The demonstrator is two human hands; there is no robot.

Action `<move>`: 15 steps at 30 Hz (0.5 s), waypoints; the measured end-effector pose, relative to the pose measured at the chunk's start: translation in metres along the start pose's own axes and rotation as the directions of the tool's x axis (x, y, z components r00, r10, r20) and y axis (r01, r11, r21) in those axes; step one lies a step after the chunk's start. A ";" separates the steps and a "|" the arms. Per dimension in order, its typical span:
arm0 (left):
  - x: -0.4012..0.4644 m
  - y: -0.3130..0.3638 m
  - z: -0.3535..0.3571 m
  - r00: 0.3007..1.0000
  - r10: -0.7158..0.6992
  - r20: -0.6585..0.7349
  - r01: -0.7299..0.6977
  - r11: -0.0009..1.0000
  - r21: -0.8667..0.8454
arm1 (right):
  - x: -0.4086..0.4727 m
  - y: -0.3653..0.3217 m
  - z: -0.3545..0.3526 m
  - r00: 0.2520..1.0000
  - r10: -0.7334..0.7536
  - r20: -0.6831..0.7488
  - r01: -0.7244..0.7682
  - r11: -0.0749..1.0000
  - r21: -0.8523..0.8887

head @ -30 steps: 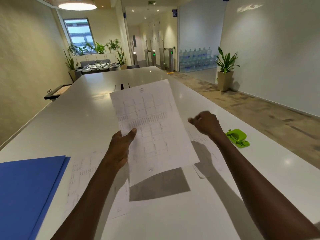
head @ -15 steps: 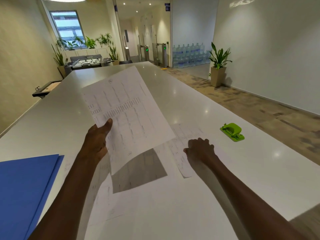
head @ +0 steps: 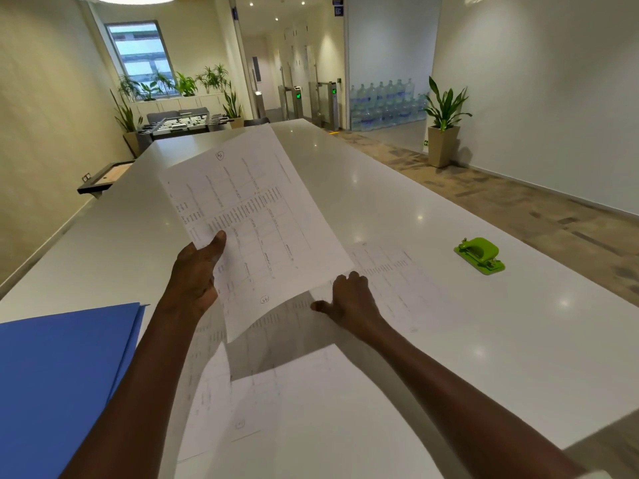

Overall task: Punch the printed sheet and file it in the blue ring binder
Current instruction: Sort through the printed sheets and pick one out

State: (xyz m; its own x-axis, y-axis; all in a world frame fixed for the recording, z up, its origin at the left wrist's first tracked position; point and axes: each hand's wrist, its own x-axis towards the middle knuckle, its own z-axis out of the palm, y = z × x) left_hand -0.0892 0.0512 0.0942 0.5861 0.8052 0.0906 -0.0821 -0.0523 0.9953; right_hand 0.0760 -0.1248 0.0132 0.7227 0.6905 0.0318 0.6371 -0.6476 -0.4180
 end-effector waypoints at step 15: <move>0.003 -0.003 -0.034 1.000 -0.013 -0.005 0.013 0.999 -0.033 | 0.029 -0.036 0.015 0.930 0.348 0.120 -0.364 0.916 0.167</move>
State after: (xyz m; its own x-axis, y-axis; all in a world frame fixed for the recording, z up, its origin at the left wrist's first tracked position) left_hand -0.1142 0.0735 0.0905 0.5832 0.8086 0.0776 -0.1013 -0.0224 0.9946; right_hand 0.0700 -0.0769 0.0159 0.8614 0.4555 -0.2247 0.2756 -0.7909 -0.5464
